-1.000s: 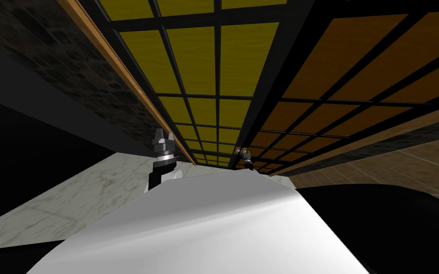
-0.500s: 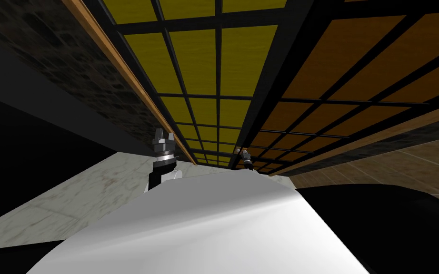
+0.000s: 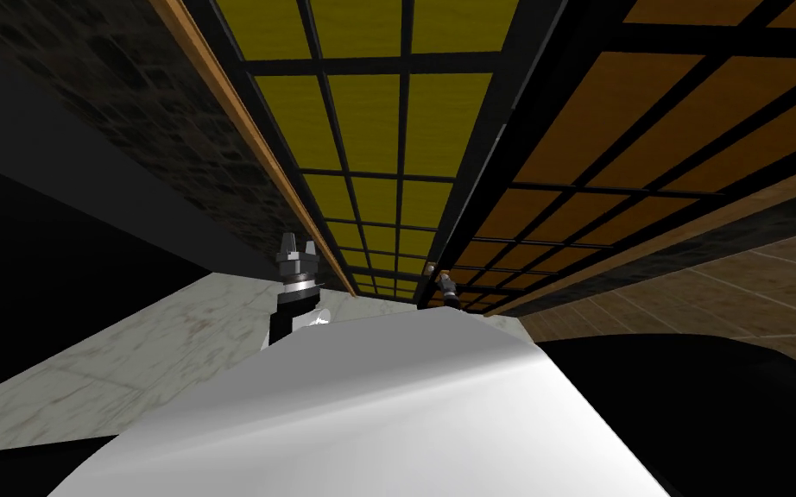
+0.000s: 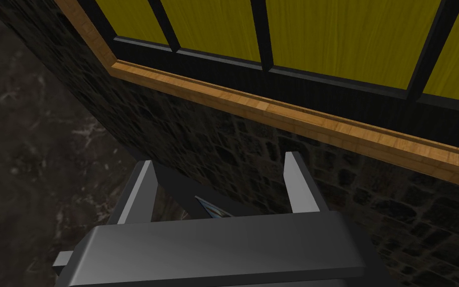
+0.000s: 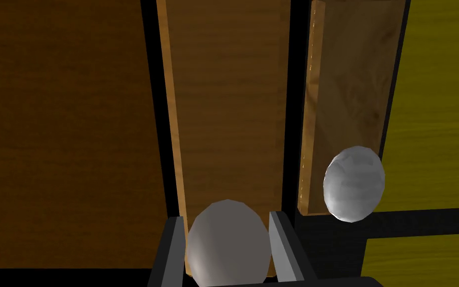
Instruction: Pull the door open
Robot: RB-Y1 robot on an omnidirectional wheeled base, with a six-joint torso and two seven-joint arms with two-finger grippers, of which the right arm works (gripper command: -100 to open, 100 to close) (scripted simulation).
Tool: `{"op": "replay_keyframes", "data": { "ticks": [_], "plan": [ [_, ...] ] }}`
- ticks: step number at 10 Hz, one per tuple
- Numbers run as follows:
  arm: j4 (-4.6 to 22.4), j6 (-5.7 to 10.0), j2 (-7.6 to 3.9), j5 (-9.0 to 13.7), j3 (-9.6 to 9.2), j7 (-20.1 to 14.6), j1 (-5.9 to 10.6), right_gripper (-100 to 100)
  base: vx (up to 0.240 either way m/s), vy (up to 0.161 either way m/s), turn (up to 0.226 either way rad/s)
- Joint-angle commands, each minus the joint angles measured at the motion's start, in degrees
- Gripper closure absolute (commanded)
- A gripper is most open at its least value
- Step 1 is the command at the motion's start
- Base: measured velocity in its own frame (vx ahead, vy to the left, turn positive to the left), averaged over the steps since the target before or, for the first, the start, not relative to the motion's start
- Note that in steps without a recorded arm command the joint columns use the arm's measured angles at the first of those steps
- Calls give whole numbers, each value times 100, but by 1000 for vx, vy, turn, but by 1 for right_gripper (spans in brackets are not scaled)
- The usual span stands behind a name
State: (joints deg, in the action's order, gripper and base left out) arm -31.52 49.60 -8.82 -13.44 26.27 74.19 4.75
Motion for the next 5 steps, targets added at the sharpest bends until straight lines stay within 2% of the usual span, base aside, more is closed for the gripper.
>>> {"op": "replay_keyframes", "data": {
  "ticks": [1,2,3,4,5],
  "plan": [
    [-286,-180,30,3,23,-34,-214,100,-53,4,-12],
    [-309,-180,30,3,23,-34,-214,100,-14,-1,-8],
    [-264,-194,-26,62,69,-145,-359,100,-112,-15,-58],
    [-264,-194,-26,62,69,-145,-359,100,-143,-20,-30],
    [-235,-201,-69,126,95,-289,-466,100,-176,-18,-34]
  ]
}}
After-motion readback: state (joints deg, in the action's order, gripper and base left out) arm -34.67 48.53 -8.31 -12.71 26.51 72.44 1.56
